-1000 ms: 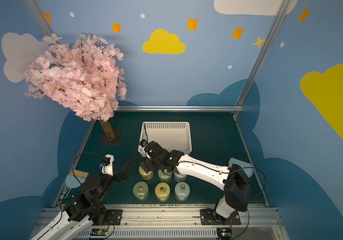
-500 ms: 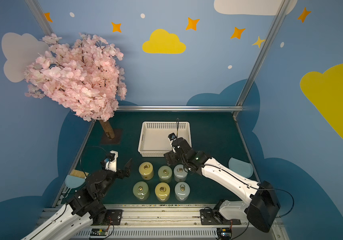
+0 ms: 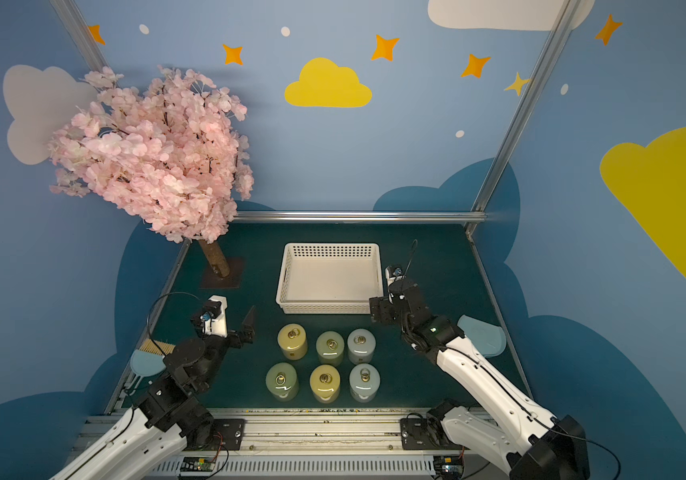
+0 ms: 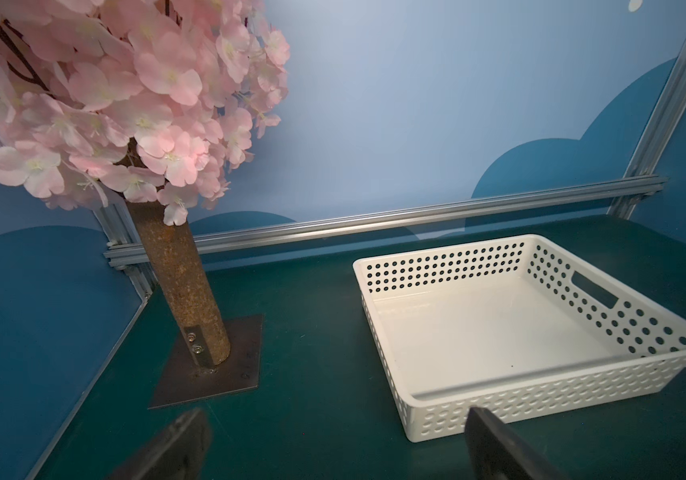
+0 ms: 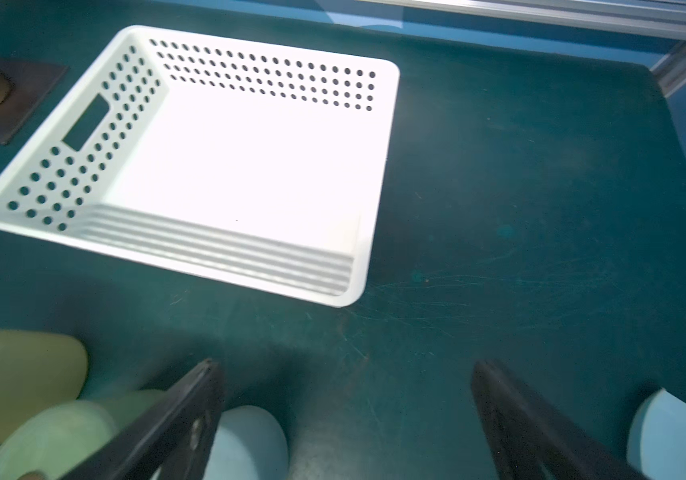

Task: Take the tea canister out of the basket
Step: Reset both arms

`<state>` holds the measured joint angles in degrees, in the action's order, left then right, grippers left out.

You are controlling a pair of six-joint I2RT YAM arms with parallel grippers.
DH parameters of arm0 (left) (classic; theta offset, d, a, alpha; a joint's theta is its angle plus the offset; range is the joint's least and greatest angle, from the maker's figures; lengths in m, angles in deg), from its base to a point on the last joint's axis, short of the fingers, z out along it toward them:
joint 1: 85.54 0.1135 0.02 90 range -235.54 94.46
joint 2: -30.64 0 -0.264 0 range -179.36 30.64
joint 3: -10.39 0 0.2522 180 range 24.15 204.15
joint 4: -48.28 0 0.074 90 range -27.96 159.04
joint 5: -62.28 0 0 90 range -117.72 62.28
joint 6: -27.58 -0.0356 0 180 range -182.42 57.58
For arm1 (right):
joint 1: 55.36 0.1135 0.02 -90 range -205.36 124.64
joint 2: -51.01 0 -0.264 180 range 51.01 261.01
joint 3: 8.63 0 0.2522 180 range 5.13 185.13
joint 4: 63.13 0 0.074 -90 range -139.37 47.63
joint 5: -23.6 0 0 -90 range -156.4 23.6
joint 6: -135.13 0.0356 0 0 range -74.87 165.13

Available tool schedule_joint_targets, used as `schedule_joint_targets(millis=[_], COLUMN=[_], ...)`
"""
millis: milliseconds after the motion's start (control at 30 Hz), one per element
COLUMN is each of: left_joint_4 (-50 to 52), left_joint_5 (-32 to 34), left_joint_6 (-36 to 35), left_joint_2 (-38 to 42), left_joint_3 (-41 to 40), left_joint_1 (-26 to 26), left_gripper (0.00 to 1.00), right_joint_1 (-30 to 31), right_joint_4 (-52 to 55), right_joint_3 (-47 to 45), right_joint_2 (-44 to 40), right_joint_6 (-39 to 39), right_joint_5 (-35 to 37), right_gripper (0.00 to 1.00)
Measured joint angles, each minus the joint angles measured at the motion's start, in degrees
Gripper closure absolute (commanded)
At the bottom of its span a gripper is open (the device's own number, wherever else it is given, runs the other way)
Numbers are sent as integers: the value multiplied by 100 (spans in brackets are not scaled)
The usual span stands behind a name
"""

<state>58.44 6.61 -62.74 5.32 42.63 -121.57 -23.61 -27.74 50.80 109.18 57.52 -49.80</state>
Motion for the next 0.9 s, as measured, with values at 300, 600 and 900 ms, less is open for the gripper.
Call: schedule_joint_targets(millis=[300, 600, 900], left_joint_4=[-400, -828, -1480], left_joint_5=[-944, -2146, -2949], left_joint_6=[334, 767, 710], left_joint_2=[-1187, -2385, -3318], left_joint_3=[4, 188, 330], left_joint_1=[1626, 3016, 3353], left_gripper=[0, 0, 0], right_joint_1=[-1469, -2111, -2166], right_joint_4=[-223, -638, -1032], right_joint_3=[-223, -487, -487], right_joint_2=[74, 133, 501], right_joint_6=[92, -85, -262], right_joint_5=[-688, -1040, -1196], right_gripper=[2, 2, 2])
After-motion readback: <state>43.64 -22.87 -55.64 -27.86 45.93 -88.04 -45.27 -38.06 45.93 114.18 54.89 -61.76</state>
